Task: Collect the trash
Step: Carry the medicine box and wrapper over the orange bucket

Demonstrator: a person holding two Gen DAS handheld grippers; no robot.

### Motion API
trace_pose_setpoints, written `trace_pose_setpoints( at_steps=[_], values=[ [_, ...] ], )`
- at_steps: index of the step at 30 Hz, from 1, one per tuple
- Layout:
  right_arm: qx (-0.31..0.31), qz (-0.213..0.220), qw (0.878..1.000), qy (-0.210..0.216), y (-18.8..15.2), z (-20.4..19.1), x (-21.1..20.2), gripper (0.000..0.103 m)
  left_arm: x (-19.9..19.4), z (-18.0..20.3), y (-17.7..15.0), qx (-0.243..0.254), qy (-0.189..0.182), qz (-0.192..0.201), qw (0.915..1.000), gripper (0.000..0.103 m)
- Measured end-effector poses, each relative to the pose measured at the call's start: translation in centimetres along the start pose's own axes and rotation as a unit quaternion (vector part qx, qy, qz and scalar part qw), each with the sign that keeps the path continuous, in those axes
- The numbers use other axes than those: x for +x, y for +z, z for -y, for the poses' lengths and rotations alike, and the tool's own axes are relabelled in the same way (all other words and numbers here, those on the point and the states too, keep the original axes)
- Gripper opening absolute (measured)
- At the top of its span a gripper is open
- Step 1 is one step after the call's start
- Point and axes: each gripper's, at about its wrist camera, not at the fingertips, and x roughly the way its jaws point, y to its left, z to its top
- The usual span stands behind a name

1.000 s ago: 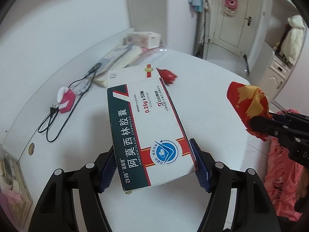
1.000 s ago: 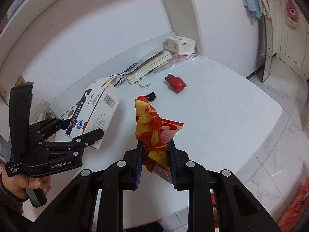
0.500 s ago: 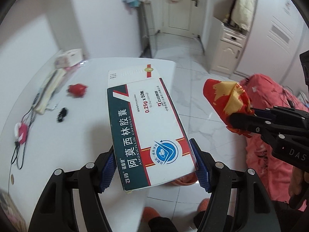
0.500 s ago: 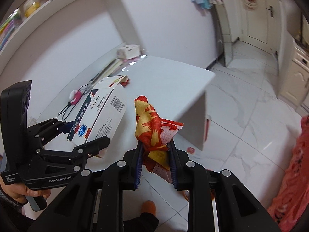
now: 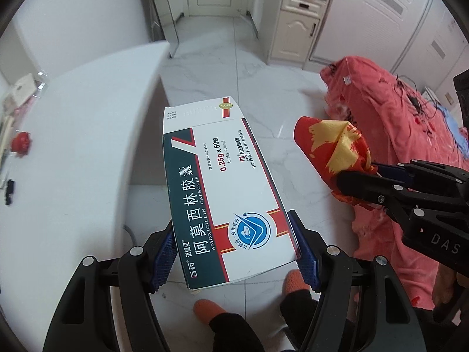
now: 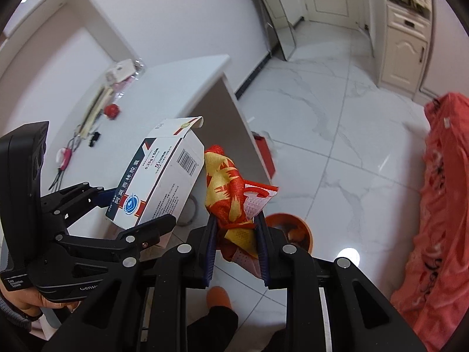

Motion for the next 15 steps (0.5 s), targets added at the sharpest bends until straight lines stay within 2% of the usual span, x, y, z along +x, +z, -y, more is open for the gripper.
trace_pose_setpoints(
  at_steps=[5,15],
  values=[
    [0.029,-0.031,0.999,-0.014,-1.8,2.8,4.2,0.025,5.0,1.2,-0.6,0.003,-0.015,-0.042,0.999,0.07],
    [0.069,-0.1,0.992,-0.03,-4.5,7.6,16.2,0.025,15.1,0.9,-2.5,-0.02,-0.04,-0.122,0.9916,0.07]
  ],
)
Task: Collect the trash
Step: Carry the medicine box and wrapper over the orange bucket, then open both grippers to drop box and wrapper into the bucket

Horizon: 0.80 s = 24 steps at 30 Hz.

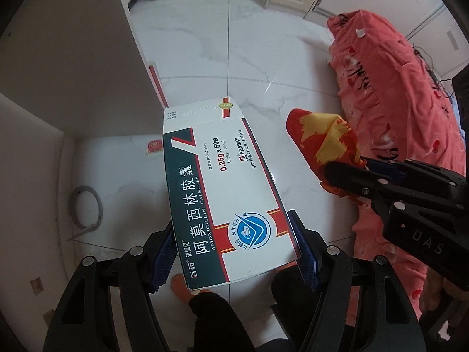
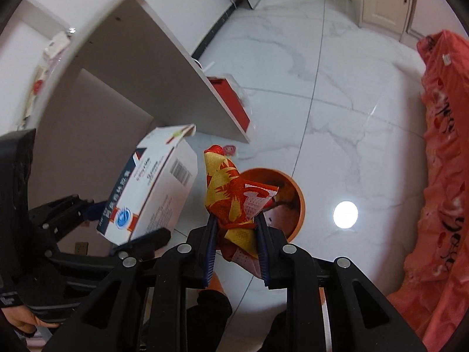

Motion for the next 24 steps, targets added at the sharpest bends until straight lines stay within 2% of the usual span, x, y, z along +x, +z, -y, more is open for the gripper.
trace_pose_setpoints(
  at_steps=[7,16,22,24],
  values=[
    [0.009,-0.028,1.0,-0.003,0.4,1.7,6.0,0.025,5.6,-0.8,0.1,0.0,-0.022,-0.042,0.9989,0.07],
    [0.013,-0.047,0.999,-0.006,0.1,3.3,10.2,0.025,11.9,-1.3,0.4,0.005,-0.026,-0.088,0.9958,0.071],
    [0.019,-0.055,0.998,-0.006,0.1,3.9,11.6,0.025,12.6,-1.0,0.5,0.018,-0.027,-0.095,0.995,0.072],
    [0.018,-0.057,0.998,-0.007,0.2,3.7,11.7,0.025,12.6,-1.0,0.5,0.024,-0.021,-0.093,0.9951,0.079]
  ],
)
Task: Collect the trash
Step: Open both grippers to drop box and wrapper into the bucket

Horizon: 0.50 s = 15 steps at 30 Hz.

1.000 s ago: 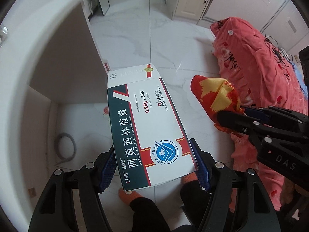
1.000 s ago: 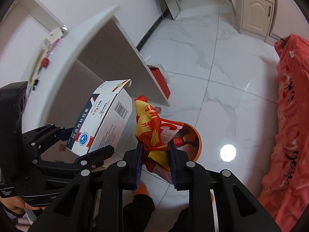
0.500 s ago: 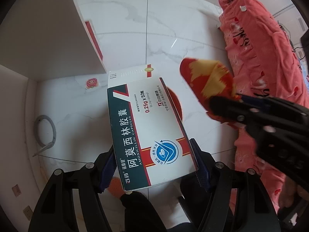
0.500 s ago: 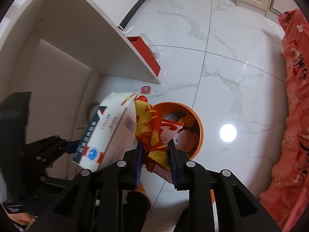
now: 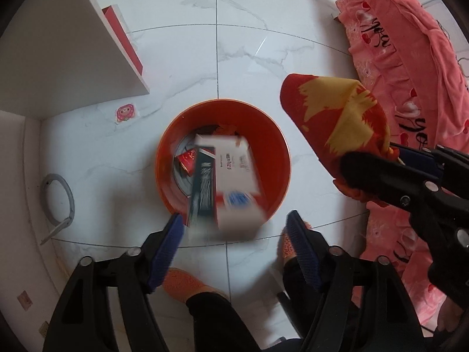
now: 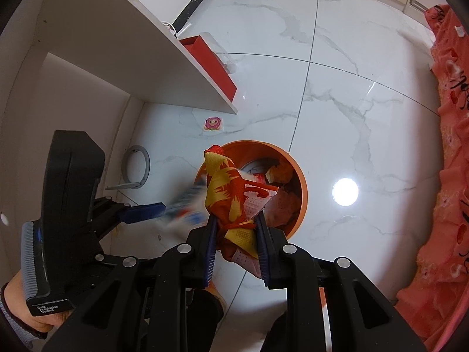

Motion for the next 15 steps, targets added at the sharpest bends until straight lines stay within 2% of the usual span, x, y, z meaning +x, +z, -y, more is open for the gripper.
trace_pose_setpoints(
  at_steps=[7,15],
  values=[
    [-0.008,-0.001,1.0,0.0,0.6,-0.5,0.5,0.026,-0.4,-0.5,-0.3,0.0,0.013,0.006,0.9999,0.079],
    [-0.01,-0.005,1.0,0.003,0.9,-1.2,1.1,0.034,-0.6,-1.9,-0.4,-0.013,0.024,0.002,0.9996,0.079]
  ],
)
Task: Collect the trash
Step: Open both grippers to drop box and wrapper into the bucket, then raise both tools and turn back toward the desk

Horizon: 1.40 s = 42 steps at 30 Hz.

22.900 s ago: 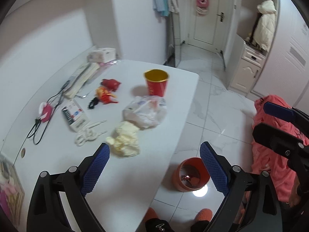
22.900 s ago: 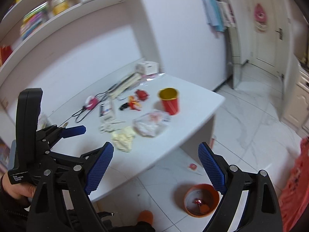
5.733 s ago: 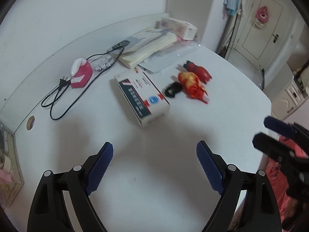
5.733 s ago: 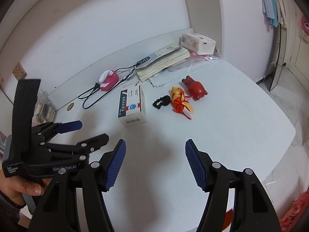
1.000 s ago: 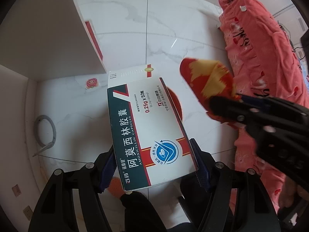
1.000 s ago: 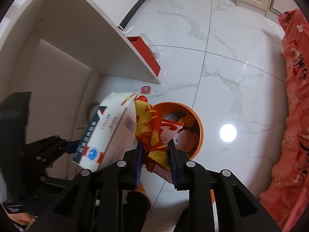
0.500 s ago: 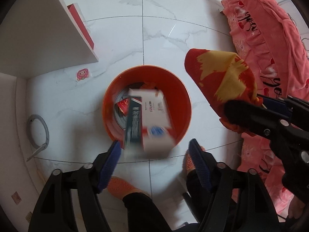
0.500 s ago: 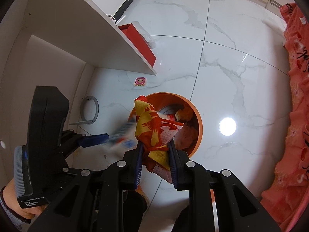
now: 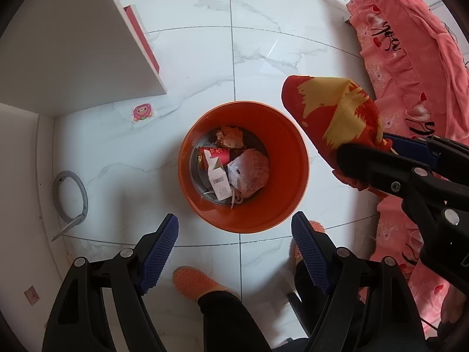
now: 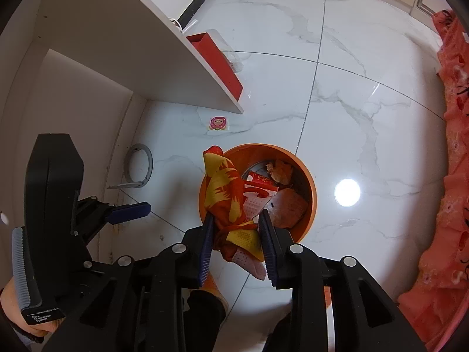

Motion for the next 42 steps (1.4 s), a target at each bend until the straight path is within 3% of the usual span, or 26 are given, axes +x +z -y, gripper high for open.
trace_pose_setpoints(
  at_steps=[5,15,27,34,42],
  values=[
    [0.0,0.002,1.0,-0.003,0.1,-0.4,-0.1,0.041,-0.3,-0.3,-0.3,-0.003,0.005,-0.001,1.0,0.079],
    [-0.003,0.018,1.0,0.001,-0.3,-1.5,-3.4,0.041,-2.8,0.0,-1.0,0.0,0.01,0.009,0.9999,0.079],
    [-0.043,0.071,0.996,0.009,-1.5,-4.5,-15.6,0.041,-14.1,2.4,-3.5,-0.012,0.014,0.086,0.9961,0.079],
    [-0.082,0.125,0.988,0.03,-2.1,-7.6,-24.7,0.041,-22.9,3.8,-5.6,-0.023,0.028,0.161,0.9862,0.079],
    [-0.147,0.17,0.972,0.062,-3.2,-11.6,-32.5,0.041,-29.0,4.1,-8.4,-0.052,0.071,0.221,0.9713,0.079]
  ],
)
